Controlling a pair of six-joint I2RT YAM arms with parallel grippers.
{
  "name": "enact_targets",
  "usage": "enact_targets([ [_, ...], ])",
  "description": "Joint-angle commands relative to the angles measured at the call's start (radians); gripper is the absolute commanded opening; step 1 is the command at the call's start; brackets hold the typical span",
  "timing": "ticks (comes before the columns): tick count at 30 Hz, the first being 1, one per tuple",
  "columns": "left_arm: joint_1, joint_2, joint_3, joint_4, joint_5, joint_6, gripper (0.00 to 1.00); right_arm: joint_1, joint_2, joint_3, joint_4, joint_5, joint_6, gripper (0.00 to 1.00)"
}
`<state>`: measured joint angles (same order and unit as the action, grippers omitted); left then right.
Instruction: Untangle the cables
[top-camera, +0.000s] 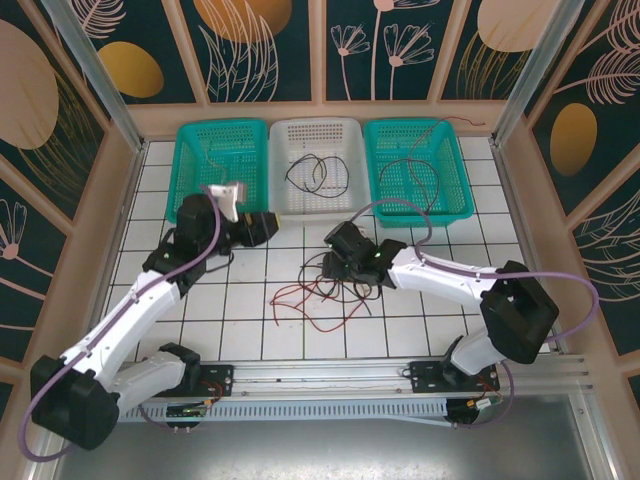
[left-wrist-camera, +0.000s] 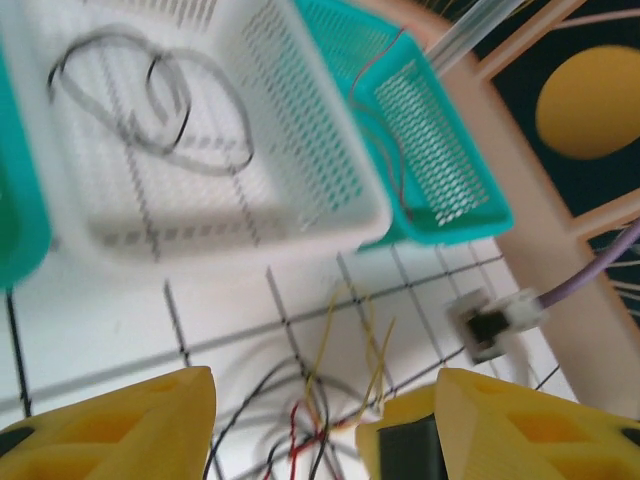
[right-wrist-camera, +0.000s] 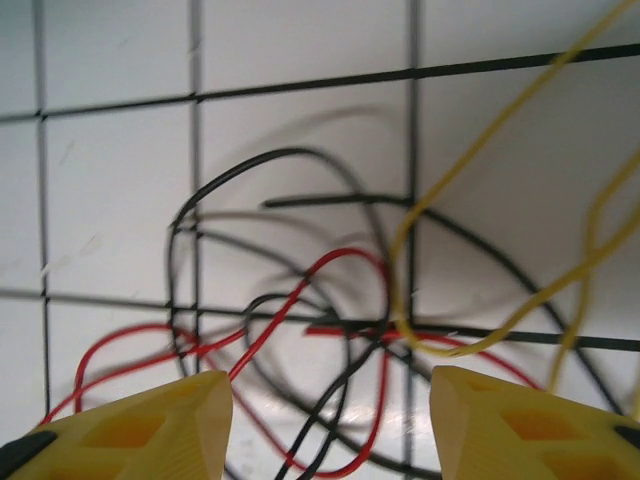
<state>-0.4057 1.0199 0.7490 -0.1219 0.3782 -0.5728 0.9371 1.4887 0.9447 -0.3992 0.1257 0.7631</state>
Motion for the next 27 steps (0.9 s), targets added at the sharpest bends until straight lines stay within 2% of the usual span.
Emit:
enact_targets([
  [1, -0.003, -0.055, -0.102, -0.047, 0.039, -0.072, 0.59, 0.042, 0.015, 0.057, -0.022, 0.012, -0.048, 0.56],
  [3, -0.002, -0.071, -0.162, -0.009, 0.094, -0.13, 0.57, 0.034, 0.056, 0.086, -0.085, 0.081, -0.033, 0.56],
  [5, -0.003, -0.086, -0.207, 0.018, 0.107, -0.163, 0.57, 0.013, 0.089, 0.095, -0.09, 0.099, -0.033, 0.56],
  [11, -0.003, -0.096, -0.178, -0.013, 0.071, -0.155, 0.56, -0.072, 0.178, 0.11, -0.023, 0.006, -0.063, 0.53],
  [20, -0.002, -0.11, -0.161, -0.027, 0.051, -0.14, 0.56, -0.107, 0.274, 0.147, -0.021, -0.03, -0.08, 0.42],
  [27, -0.003, -0.119, -0.134, -0.054, 0.027, -0.117, 0.56, -0.125, 0.304, 0.18, -0.038, -0.004, -0.073, 0.08],
])
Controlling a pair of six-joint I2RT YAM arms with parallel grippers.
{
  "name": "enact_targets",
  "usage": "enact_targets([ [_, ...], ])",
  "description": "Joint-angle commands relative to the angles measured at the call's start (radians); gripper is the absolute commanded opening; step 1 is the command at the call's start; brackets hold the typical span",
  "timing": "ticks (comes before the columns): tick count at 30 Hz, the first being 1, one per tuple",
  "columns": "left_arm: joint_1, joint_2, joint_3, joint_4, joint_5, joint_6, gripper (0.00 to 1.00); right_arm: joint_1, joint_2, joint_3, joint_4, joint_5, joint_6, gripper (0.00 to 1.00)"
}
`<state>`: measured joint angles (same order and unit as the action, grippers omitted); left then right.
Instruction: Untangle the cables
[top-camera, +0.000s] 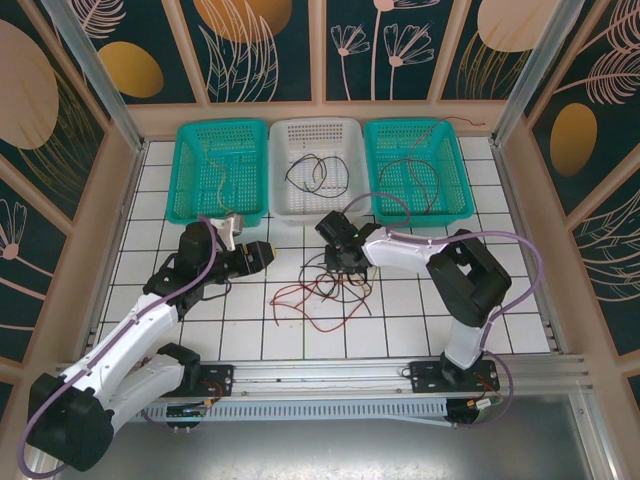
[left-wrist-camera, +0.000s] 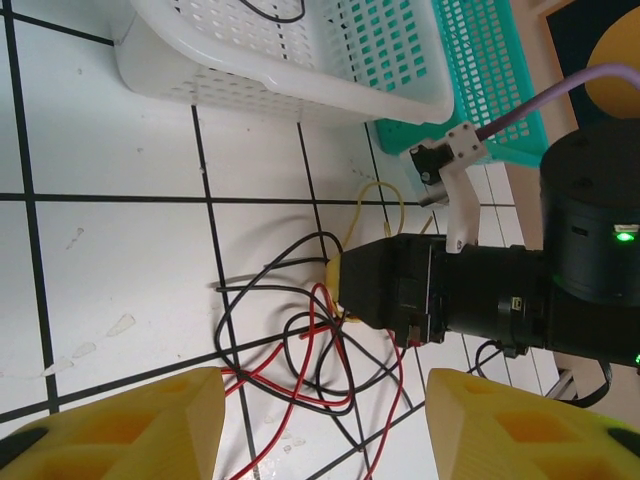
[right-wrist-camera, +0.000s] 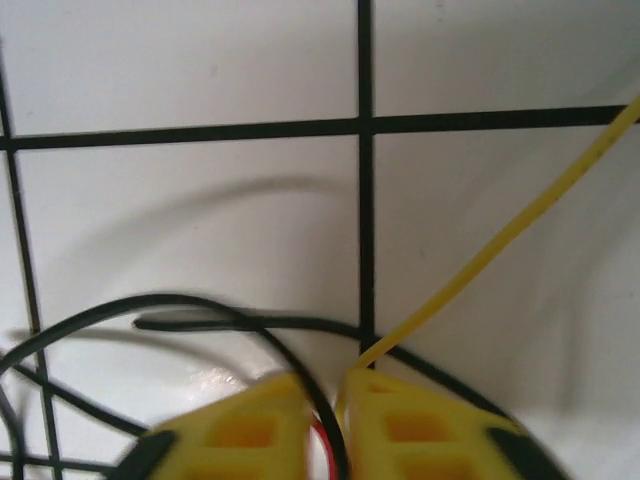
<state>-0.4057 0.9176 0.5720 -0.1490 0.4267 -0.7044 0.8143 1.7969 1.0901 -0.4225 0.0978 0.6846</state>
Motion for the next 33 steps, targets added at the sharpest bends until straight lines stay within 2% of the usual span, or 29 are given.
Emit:
enact_targets([
  [1, -0.003, -0.017, 0.05, -0.029, -0.025, 0.018, 0.56, 0.003, -0.016, 0.034, -0.015, 0.04, 0.009, 0.04],
  [3, -0.003, -0.01, 0.072, -0.024, -0.029, 0.028, 0.56, 0.028, -0.058, 0.034, -0.027, 0.102, 0.006, 0.0],
  [8, -0.003, 0.032, 0.133, 0.046, -0.009, 0.032, 0.57, 0.141, -0.201, 0.059, -0.106, 0.311, -0.018, 0.0],
  [14, -0.004, 0.074, 0.188, 0.26, 0.124, -0.03, 0.63, 0.248, -0.384, 0.098, -0.163, 0.454, -0.08, 0.0],
  [17, -0.008, 0.076, 0.212, 0.339, 0.175, -0.034, 0.68, 0.27, -0.458, 0.121, -0.14, 0.454, -0.127, 0.0],
  [23, -0.031, 0.05, 0.234, 0.356, 0.166, 0.016, 0.79, 0.272, -0.557, 0.137, -0.056, 0.445, -0.168, 0.0],
  [29, -0.046, 0.055, 0.199, 0.372, 0.167, 0.007, 0.75, 0.27, -0.613, 0.139, -0.001, 0.403, -0.175, 0.0],
  [33, -0.058, 0.059, 0.192, 0.381, 0.167, 0.004, 0.68, 0.27, -0.641, 0.131, 0.013, 0.377, -0.167, 0.0],
])
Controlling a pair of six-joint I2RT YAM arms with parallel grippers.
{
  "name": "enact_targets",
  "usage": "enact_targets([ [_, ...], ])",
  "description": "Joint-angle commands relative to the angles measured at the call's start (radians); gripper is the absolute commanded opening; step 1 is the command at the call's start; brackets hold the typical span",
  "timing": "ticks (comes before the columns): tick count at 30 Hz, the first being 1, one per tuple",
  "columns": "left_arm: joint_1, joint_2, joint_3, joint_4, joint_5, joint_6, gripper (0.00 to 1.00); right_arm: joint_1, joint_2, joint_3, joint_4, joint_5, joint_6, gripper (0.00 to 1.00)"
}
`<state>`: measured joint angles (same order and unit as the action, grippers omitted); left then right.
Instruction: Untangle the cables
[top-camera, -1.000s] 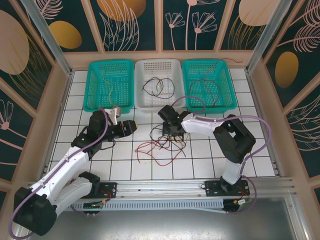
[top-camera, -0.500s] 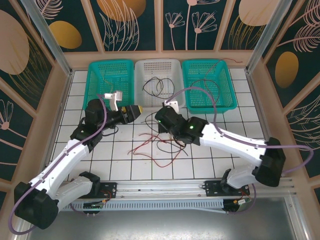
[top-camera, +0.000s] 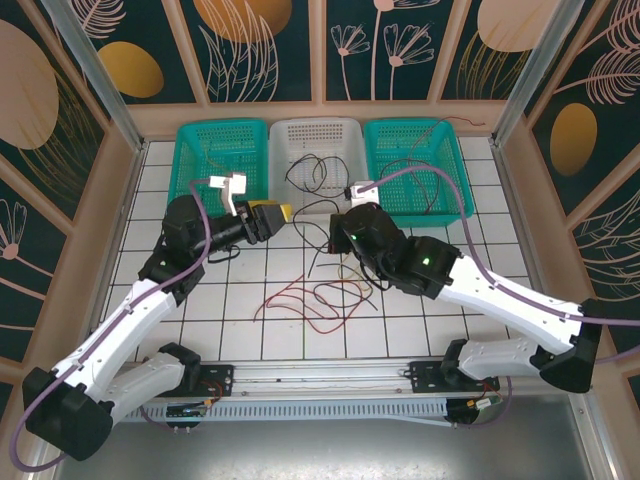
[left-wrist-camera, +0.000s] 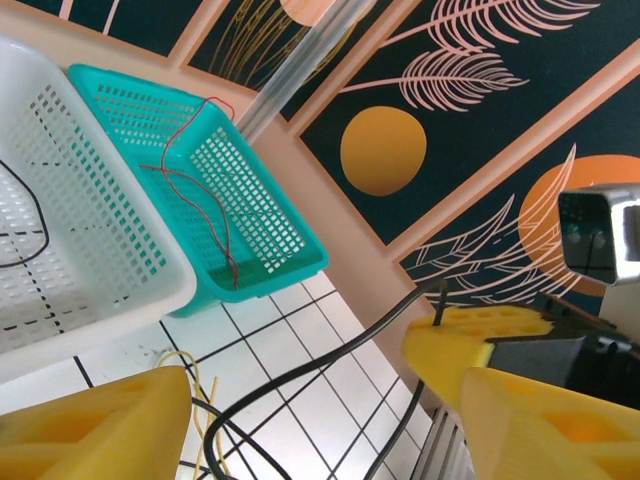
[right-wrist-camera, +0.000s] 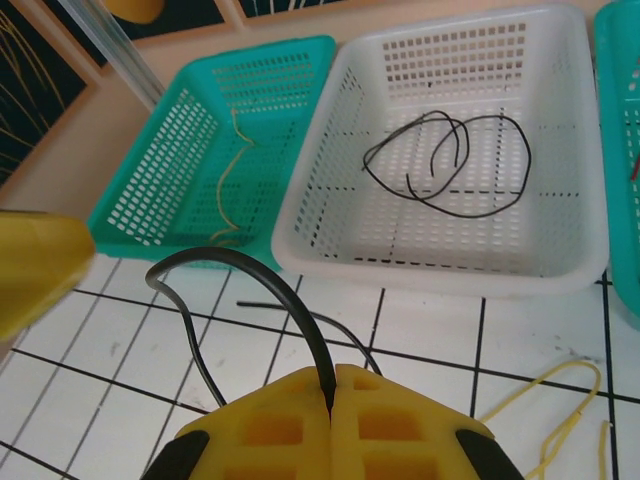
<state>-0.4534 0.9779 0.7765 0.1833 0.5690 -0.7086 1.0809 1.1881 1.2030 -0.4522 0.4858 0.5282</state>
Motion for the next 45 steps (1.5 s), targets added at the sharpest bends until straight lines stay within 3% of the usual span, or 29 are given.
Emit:
enact_targets([
  [1, -0.016, 0.001, -0.012, 0.052, 0.027, 0.008, 0.68, 0.004, -0.036, 0.016, 0.046, -0.016, -0.008, 0.0],
  [10, -0.044, 0.016, -0.01, 0.045, 0.049, 0.07, 0.77, 0.004, -0.044, 0.017, 0.076, -0.073, -0.007, 0.0],
  [19, -0.053, 0.066, 0.015, 0.027, 0.061, 0.138, 0.74, 0.004, -0.057, 0.019, 0.108, -0.124, -0.006, 0.0],
  [23, -0.059, 0.081, 0.04, 0.017, 0.059, 0.182, 0.57, 0.005, -0.054, 0.035, 0.1, -0.137, -0.012, 0.0],
  [30, -0.06, 0.087, 0.062, 0.054, 0.044, 0.178, 0.09, 0.004, -0.07, 0.038, 0.106, -0.123, -0.007, 0.01],
  [32, -0.06, 0.081, 0.046, 0.097, 0.055, 0.149, 0.0, 0.0, -0.076, 0.034, 0.095, -0.091, 0.007, 0.13],
  [35, -0.06, 0.053, 0.004, 0.208, 0.078, 0.096, 0.0, -0.032, -0.1, 0.021, 0.057, -0.029, 0.055, 0.39],
  [39, -0.059, 0.011, -0.031, 0.293, 0.023, 0.015, 0.0, -0.143, -0.159, -0.023, 0.014, -0.07, 0.117, 0.58],
  [41, -0.053, 0.005, -0.049, 0.362, -0.031, -0.11, 0.0, -0.202, -0.182, -0.059, 0.017, -0.125, 0.129, 0.6],
  [45, -0.048, 0.025, -0.125, 0.648, -0.151, -0.492, 0.0, -0.248, -0.22, -0.149, 0.075, -0.186, 0.163, 0.61],
])
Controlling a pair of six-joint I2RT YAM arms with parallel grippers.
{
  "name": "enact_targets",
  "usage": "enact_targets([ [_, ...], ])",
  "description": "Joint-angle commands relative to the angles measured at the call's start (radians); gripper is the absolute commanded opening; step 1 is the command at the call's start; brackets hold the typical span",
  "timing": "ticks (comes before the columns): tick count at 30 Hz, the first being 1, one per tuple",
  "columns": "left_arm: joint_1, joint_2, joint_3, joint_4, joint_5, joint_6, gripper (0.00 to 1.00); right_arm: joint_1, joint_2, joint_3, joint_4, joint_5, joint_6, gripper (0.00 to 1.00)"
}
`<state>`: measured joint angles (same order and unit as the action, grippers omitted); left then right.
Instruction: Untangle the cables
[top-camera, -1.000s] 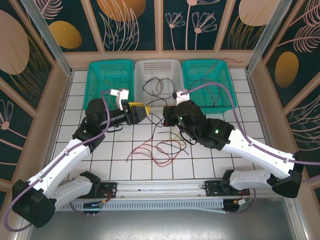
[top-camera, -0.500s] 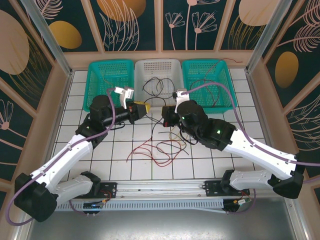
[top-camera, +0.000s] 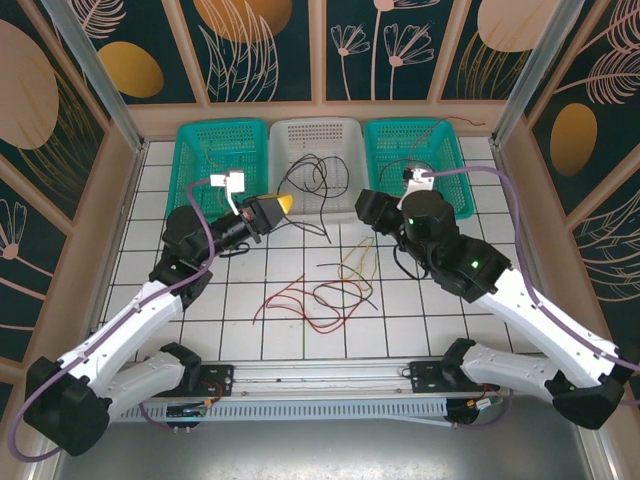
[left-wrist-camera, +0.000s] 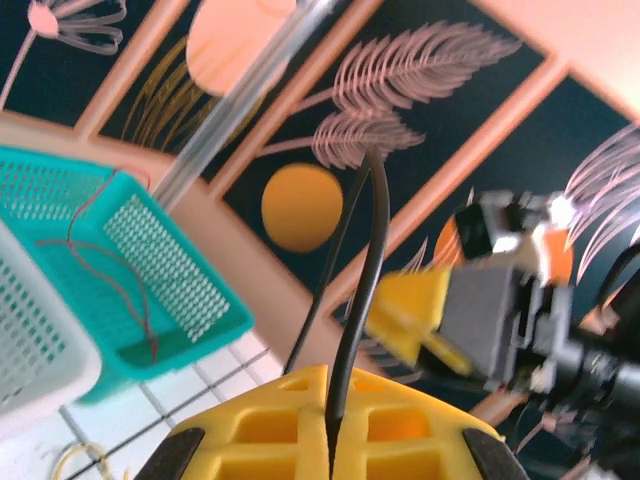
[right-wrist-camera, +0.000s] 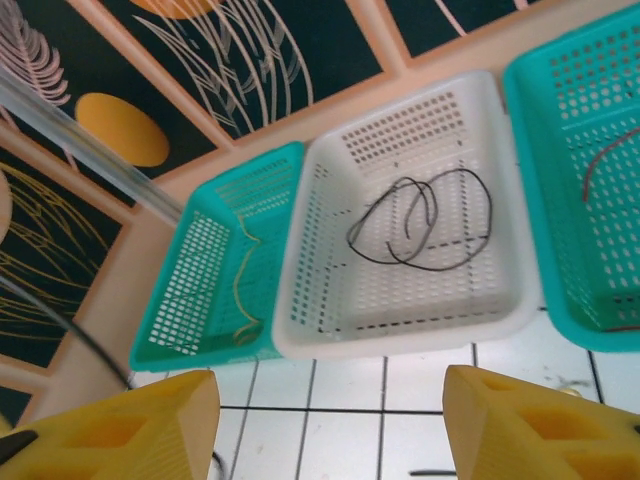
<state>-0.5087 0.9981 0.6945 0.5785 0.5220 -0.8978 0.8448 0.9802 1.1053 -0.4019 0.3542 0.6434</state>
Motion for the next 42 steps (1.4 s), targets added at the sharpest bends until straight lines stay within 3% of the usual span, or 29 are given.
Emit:
enact_targets([
  [1, 0.007, 0.006, -0.078, 0.338, -0.161, -0.419, 0.0, -0.012, -0.021, -0.076, 0.054, -0.067, 0.061, 0.61],
  [4, 0.006, -0.003, -0.171, 0.527, -0.339, -0.642, 0.0, -0.009, -0.048, -0.184, 0.224, -0.16, 0.106, 0.62],
  [6, 0.005, -0.03, -0.189, 0.524, -0.422, -0.686, 0.0, 0.019, -0.053, -0.269, 0.392, -0.23, 0.13, 0.62],
  [9, 0.005, -0.081, -0.185, 0.454, -0.48, -0.693, 0.0, 0.111, -0.009, -0.326, 0.562, -0.208, 0.125, 0.64],
  [14, 0.003, -0.093, -0.231, 0.502, -0.522, -0.798, 0.0, 0.143, 0.125, -0.332, 0.792, -0.216, 0.131, 0.66],
  [19, -0.005, -0.111, -0.24, 0.485, -0.563, -0.823, 0.0, 0.132, 0.285, -0.26, 1.034, -0.317, 0.12, 0.68],
  [30, -0.011, -0.121, -0.25, 0.468, -0.562, -0.817, 0.0, 0.126, 0.521, -0.129, 1.227, -0.467, 0.197, 0.66],
  [37, -0.014, -0.104, -0.251, 0.474, -0.546, -0.814, 0.0, 0.116, 0.591, -0.058, 1.195, -0.489, 0.215, 0.54],
  [42, -0.014, -0.102, -0.245, 0.478, -0.55, -0.786, 0.0, 0.11, 0.607, -0.039, 1.104, -0.47, 0.219, 0.19],
])
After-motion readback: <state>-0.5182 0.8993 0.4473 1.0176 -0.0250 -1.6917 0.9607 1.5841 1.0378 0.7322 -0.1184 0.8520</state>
